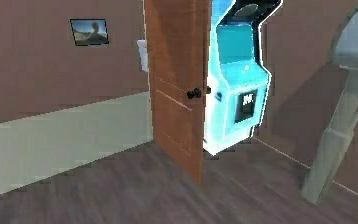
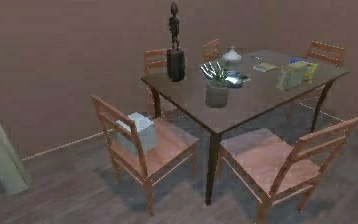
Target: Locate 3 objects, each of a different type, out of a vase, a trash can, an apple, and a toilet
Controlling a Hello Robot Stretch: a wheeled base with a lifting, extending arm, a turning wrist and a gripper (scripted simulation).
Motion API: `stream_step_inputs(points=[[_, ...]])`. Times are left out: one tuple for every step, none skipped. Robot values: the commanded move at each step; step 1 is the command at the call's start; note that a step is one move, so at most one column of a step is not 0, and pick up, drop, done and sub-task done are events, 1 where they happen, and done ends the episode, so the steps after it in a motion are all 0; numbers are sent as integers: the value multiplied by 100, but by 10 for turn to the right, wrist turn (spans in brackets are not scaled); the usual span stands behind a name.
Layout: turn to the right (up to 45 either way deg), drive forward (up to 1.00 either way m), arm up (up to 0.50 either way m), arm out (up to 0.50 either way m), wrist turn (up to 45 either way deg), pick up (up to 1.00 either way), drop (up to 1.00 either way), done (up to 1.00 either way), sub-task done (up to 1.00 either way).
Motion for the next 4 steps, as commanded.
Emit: stream_step_inputs(points=[[-210,0,0,0,0,0,0,0,0],[0,100,0,0,0,0,0,0,0],[-30,0,0,0,0,0,0,0,0],[30,0,0,0,0,0,0,0,0]])
